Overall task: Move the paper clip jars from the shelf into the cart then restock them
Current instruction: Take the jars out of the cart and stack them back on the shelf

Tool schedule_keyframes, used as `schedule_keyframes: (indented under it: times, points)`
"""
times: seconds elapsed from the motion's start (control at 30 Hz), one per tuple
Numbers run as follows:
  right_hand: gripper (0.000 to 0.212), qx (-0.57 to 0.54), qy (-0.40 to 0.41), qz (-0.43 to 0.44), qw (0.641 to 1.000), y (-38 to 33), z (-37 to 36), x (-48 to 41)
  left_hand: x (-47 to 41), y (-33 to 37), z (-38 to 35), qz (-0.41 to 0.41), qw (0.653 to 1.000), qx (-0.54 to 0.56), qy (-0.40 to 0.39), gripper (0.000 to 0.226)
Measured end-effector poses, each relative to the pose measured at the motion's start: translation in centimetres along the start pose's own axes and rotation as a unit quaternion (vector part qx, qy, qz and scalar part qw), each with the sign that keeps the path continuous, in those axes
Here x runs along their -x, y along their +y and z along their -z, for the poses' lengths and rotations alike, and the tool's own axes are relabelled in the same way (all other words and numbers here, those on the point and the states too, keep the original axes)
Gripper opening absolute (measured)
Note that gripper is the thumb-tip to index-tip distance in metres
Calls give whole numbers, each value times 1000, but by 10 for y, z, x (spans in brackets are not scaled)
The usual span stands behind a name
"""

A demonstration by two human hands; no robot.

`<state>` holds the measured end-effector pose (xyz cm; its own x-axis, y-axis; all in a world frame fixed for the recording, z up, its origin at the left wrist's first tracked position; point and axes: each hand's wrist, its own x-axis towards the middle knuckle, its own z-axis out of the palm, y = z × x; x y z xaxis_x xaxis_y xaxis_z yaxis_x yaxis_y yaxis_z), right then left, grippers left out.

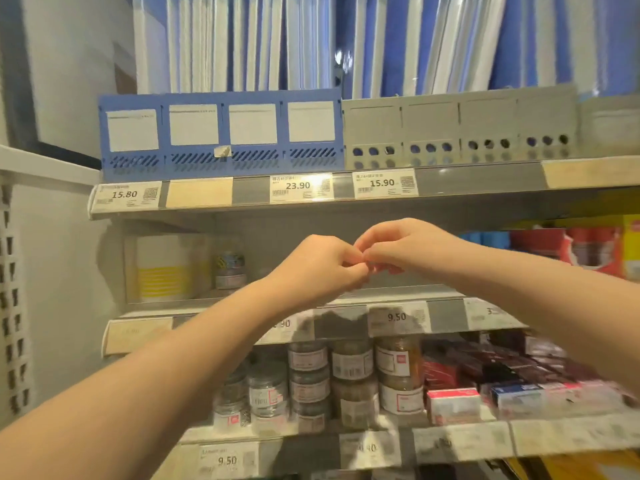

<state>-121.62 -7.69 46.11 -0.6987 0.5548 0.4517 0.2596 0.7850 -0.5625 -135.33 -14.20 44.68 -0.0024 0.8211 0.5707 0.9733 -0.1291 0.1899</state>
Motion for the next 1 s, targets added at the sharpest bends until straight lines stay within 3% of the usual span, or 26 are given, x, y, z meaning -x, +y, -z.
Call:
schedule_keyframes:
  times: [0.27, 0.4, 0.63, 0.87, 1.0]
  points:
    - [10, 215, 123, -70, 966, -21, 33, 184, 68, 118, -32, -154, 986, 54, -22, 21]
    - [15, 282, 152, -163, 933, -23, 54, 291, 105, 192, -54, -226, 970, 80, -41, 20]
    - [14, 217, 264, -311, 887, -18, 71, 499, 193, 364, -113, -338, 913, 207, -95, 21]
    - [14, 197, 383, -486, 761, -19, 80, 736, 310, 550, -181, -394, 846, 307, -187, 17]
    - [14, 183, 385, -542, 724, -27, 83, 844, 372, 639, -213, -388, 814, 349, -256, 21]
